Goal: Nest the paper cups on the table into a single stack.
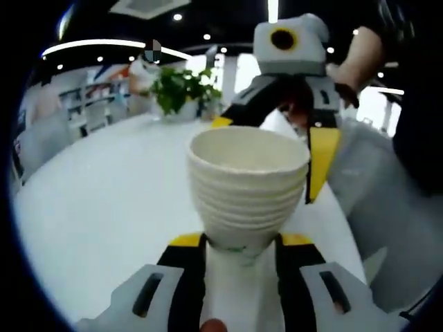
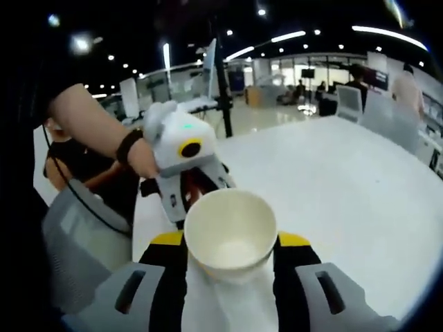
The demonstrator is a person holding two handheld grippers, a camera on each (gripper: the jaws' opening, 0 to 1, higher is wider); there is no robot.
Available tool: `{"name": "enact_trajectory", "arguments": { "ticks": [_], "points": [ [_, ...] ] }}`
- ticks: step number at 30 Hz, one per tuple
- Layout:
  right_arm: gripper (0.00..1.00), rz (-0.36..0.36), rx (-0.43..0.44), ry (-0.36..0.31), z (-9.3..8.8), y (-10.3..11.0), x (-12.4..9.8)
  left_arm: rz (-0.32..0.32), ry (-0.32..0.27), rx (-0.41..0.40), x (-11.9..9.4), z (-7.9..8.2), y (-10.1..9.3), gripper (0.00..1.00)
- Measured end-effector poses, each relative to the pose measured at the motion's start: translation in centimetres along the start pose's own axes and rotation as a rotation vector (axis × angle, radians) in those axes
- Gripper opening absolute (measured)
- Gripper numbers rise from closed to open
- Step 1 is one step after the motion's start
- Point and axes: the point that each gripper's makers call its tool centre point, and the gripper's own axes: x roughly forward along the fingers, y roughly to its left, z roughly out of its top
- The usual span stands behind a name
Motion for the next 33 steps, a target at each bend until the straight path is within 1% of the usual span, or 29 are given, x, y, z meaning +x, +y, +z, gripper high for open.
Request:
{"name": "enact_trajectory", "arguments": {
  "ticks": [5, 8, 12, 17, 21, 25, 30, 33],
  "points": [
    [0.46, -0.02, -0.007, -0.018, 1.5, -1.4, -0.6, -0.008, 0.004, 0.03, -0.1, 1.6, 1.6, 0.38],
    [0.46, -0.034, -0.029, -0.025, 2.3, -2.4, -0.8, -0.012, 0.004, 0.046, 0.0, 2.6, 2.5, 0.38],
    [0.46, -0.049, -0.047, -0.024, 2.9, -4.1, -0.9, -0.011, 0.019, 0.069, 0.5, 3.4, 4.2, 0.38],
    [0.46, -0.062, -0.058, -0.037, 3.8, -6.3, -0.7, -0.009, 0.025, 0.058, 1.2, 4.3, 6.1, 0.38],
    [0.46, -0.069, -0.066, -0.033, 4.2, -8.0, -0.4, 0.01, 0.015, 0.05, 1.7, 4.7, 7.7, 0.38],
    [0.46, -0.075, -0.067, -0.027, 4.2, -9.9, 0.2, 0.018, 0.017, 0.034, 2.3, 4.7, 9.6, 0.38],
    [0.46, -0.101, -0.014, -0.036, 3.7, -12.2, 0.8, 0.024, 0.018, 0.017, 2.5, 4.6, 11.6, 0.37],
    [0.46, -0.106, 0.001, -0.037, 3.7, -13.1, 1.2, 0.022, 0.019, 0.011, 2.7, 4.5, 12.4, 0.37]
  ]
}}
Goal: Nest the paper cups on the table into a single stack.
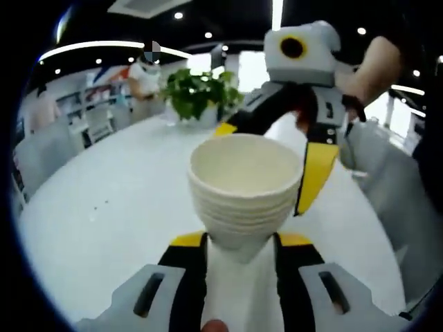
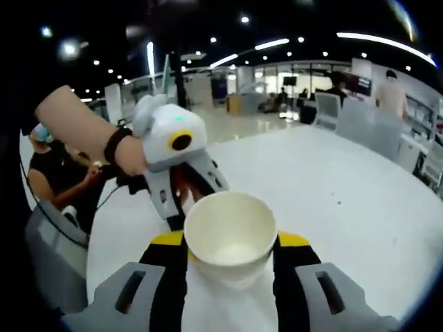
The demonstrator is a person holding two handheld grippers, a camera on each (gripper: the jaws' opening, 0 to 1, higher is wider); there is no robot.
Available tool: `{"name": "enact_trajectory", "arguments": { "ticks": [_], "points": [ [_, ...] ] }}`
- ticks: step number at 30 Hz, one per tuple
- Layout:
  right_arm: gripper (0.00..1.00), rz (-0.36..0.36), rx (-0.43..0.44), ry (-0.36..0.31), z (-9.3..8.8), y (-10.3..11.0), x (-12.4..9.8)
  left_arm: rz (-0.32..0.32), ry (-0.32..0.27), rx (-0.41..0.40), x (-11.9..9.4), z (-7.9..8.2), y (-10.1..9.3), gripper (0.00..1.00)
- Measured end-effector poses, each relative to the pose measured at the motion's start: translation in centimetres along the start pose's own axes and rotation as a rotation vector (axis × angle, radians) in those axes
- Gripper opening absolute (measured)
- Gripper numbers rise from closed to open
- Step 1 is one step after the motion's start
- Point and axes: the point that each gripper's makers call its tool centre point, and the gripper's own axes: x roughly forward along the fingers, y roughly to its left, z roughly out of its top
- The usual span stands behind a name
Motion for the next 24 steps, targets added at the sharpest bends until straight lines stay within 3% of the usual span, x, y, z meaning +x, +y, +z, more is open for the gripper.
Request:
{"name": "enact_trajectory", "arguments": {
  "ticks": [6, 11, 14, 24],
  "points": [
    [0.46, -0.014, 0.006, 0.003, -0.9, -1.6, 1.2, 0.008, 0.009, -0.01, 0.7, -0.9, 1.7, 0.35],
    [0.46, -0.025, 0.037, 0.003, -2.0, -2.2, 1.8, 0.012, 0.011, -0.05, 1.5, -1.8, 1.8, 0.35],
    [0.46, -0.032, 0.049, -0.024, -1.6, -2.4, 1.8, 0.024, -0.023, -0.081, 1.5, -1.7, 2.0, 0.35],
    [0.47, -0.052, 0.05, -0.013, -2.3, -2.1, 1.1, 0.031, -0.032, -0.11, 1.7, -1.7, 1.5, 0.36]
  ]
}}
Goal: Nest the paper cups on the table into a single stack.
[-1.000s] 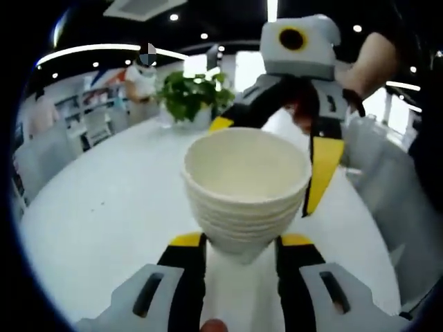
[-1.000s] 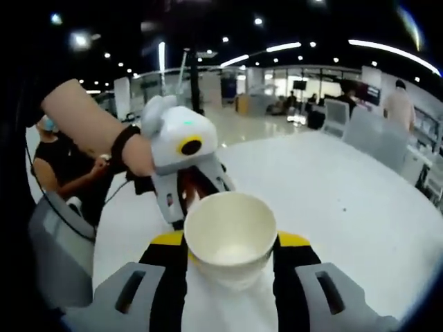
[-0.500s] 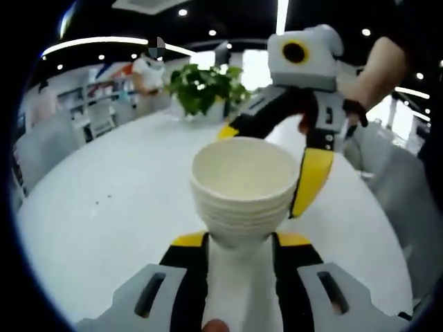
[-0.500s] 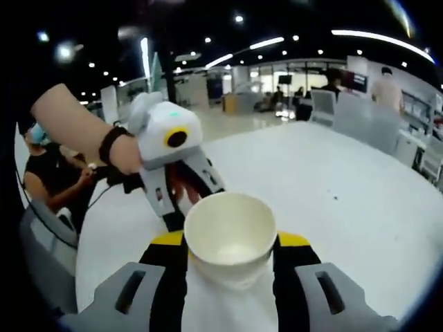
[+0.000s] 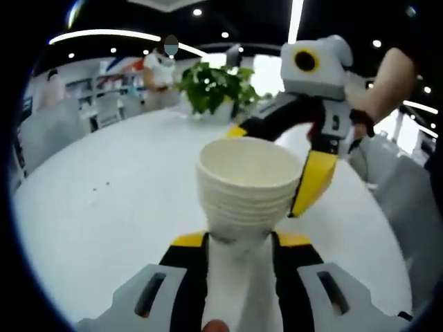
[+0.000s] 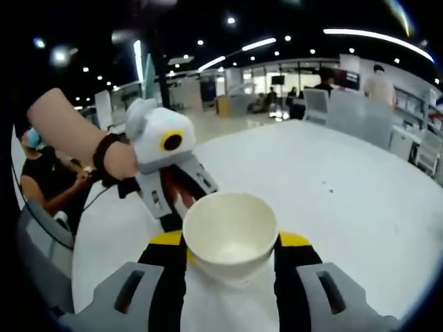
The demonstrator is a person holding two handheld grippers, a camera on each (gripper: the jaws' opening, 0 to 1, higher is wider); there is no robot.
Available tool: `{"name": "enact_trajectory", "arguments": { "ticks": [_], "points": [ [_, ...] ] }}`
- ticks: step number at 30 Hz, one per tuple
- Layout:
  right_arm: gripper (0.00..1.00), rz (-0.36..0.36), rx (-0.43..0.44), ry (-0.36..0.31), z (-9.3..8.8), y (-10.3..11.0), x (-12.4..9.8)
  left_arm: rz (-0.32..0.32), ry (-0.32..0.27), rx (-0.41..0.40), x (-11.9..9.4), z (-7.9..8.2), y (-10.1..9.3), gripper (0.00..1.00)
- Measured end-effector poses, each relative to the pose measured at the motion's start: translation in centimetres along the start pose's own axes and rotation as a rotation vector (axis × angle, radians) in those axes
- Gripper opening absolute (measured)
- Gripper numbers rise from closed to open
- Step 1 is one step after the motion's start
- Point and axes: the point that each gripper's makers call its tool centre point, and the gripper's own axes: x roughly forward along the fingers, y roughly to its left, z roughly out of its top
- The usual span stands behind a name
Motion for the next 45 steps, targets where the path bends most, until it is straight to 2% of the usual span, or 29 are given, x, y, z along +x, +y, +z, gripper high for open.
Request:
{"name": "enact_trajectory", "arguments": {
  "ticks": [3, 4, 8, 17, 24, 30, 36, 42, 45],
  "points": [
    [0.49, -0.011, -0.009, 0.007, -0.1, 0.1, -0.2, 0.007, 0.013, 0.003, -0.1, -0.2, -0.3, 0.37],
    [0.51, -0.017, -0.016, 0.006, 0.0, 0.1, -0.3, 0.02, 0.032, 0.031, -0.3, -0.5, -0.2, 0.37],
    [0.53, -0.018, -0.023, 0.003, 0.1, 0.3, -0.8, 0.029, 0.042, 0.015, -0.6, -0.8, -0.3, 0.42],
    [0.6, -0.046, -0.012, 0.02, -1.1, 0.7, -2.9, 0.073, 0.035, -0.001, -2.3, -0.7, -1.3, 0.49],
    [0.64, -0.059, -0.009, 0.015, -1.6, 1.8, -5.6, 0.092, 0.041, 0.026, -4.1, 0.1, -2.7, 0.51],
    [0.7, -0.082, -0.001, 0.002, -1.3, 2.7, -7.6, 0.147, 0.011, 0.009, -6.9, 1.8, -3.4, 0.58],
    [0.76, -0.101, 0.003, -0.052, -0.1, 4.5, -9.9, 0.193, -0.008, -0.005, -9.2, 2.4, -5.5, 0.61],
    [0.85, -0.105, -0.008, -0.072, 0.2, 6.4, -12.0, 0.205, -0.003, 0.012, -10.8, 3.1, -8.4, 0.7],
    [0.88, -0.111, -0.016, -0.081, 0.3, 7.0, -12.9, 0.235, -0.024, -0.005, -11.7, 3.7, -9.1, 0.76]
  ]
}}
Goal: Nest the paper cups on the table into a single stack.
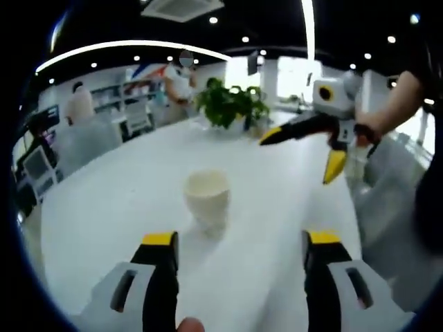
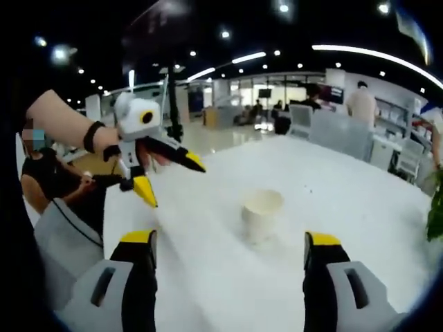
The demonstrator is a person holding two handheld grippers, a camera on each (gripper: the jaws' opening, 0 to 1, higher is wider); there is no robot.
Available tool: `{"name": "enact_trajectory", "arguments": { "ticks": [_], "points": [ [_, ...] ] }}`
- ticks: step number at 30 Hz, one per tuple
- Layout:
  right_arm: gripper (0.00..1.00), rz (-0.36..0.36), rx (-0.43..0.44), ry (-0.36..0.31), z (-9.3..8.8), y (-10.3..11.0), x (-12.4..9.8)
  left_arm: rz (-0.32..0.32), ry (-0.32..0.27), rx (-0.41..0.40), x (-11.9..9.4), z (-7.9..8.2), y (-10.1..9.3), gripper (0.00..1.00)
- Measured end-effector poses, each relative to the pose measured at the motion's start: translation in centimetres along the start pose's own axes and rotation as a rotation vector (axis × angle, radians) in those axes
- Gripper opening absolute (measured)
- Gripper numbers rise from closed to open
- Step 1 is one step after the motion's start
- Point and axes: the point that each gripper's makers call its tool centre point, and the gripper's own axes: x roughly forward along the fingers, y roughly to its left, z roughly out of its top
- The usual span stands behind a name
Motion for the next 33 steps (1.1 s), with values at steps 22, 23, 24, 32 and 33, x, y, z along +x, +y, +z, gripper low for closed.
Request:
{"name": "enact_trajectory", "arguments": {
  "ticks": [22, 23, 24, 32, 33],
  "points": [
    [1.0, -0.047, 0.02, -0.029, -1.6, 0.1, -6.1, 0.184, -0.061, -0.096, -7.7, -1.6, -3.5, 0.99],
    [1.0, -0.049, 0.018, -0.033, -1.5, 0.0, -6.2, 0.19, -0.062, -0.104, -7.8, -1.7, -3.5, 0.99],
    [1.0, -0.051, 0.011, -0.03, -1.5, -0.1, -6.1, 0.194, -0.063, -0.117, -8.0, -1.7, -3.7, 0.99],
    [1.0, -0.036, -0.048, 0.013, -2.0, -0.3, -6.1, 0.205, -0.049, -0.109, -8.5, -1.9, -3.4, 0.99],
    [1.0, -0.033, -0.054, 0.019, -2.0, -0.1, -6.1, 0.214, -0.052, -0.094, -8.6, -1.7, -3.3, 0.99]
  ]
}}
